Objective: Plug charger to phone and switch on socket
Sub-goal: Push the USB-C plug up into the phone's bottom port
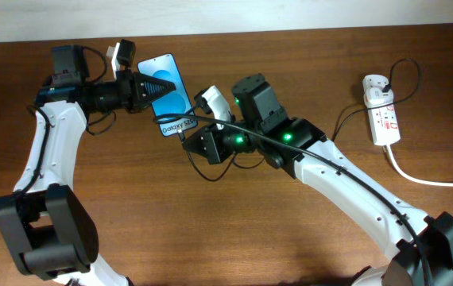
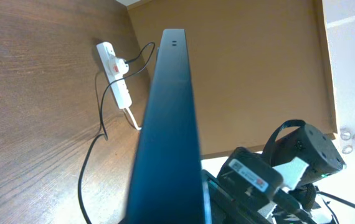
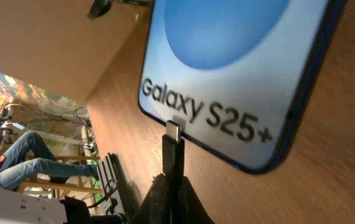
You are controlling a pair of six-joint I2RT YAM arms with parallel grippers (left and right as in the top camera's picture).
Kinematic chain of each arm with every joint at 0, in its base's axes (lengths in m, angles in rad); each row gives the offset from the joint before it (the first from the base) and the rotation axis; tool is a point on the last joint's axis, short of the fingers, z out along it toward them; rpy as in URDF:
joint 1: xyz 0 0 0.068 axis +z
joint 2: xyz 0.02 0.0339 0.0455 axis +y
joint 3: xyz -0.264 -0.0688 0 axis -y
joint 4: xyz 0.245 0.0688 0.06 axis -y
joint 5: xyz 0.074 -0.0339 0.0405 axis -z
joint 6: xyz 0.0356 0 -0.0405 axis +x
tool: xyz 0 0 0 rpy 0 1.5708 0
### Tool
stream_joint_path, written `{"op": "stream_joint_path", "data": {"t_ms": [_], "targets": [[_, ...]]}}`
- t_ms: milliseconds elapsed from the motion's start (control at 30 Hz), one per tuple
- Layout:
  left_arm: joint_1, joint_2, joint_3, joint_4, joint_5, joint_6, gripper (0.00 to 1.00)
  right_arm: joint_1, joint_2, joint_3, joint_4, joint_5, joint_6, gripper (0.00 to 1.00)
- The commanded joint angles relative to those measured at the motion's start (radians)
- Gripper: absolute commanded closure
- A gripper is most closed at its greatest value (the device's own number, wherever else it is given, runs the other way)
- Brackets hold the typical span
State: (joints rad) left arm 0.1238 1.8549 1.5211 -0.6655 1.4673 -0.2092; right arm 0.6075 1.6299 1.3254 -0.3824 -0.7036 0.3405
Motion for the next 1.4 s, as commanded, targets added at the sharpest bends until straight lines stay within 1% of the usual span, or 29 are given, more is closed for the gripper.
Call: {"op": "stream_joint_path", "data": {"t_ms": [0,267,467,600,700,933,1033,1067,1267,1367], "targets": [[0.021,-0.015,0.010,0.000,0.037,-0.011,1.00,-0.007,-0.023,0.015,-0.018,0.005,0.009,0.96],[0.025,-0.015,0.010,-0.001,0.037,-0.015,1.00,-0.007,-0.023,0.015,-0.016,0.005,0.009,0.96],[0.023,-0.015,0.010,-0.001,0.037,-0.060,1.00,-0.007,-0.023,0.015,-0.013,0.009,0.036,0.96],[0.019,-0.015,0.010,-0.001,0.037,-0.059,1.00,-0.007,-0.023,0.015,-0.003,0.009,0.043,0.96],[0.000,-0.015,0.010,-0.001,0.036,-0.028,1.00,-0.007,-0.023,0.015,0.002,0.009,0.043,0.96],[-0.005,-0.015,0.010,0.003,0.038,-0.029,1.00,-0.008,-0.023,0.015,0.001,0.010,0.043,0.96],[-0.005,-0.015,0.010,0.003,0.040,-0.016,1.00,-0.041,-0.023,0.015,0.003,0.012,0.061,0.96],[-0.006,-0.015,0.010,0.002,0.040,-0.002,1.00,-0.047,-0.023,0.015,0.012,0.012,0.061,0.96],[-0.050,-0.015,0.010,-0.006,0.039,-0.003,1.00,-0.046,-0.019,0.015,0.067,0.012,0.069,0.96],[-0.078,-0.015,0.010,-0.008,0.028,-0.002,1.00,-0.046,-0.019,0.015,0.115,0.009,0.107,0.96]]}}
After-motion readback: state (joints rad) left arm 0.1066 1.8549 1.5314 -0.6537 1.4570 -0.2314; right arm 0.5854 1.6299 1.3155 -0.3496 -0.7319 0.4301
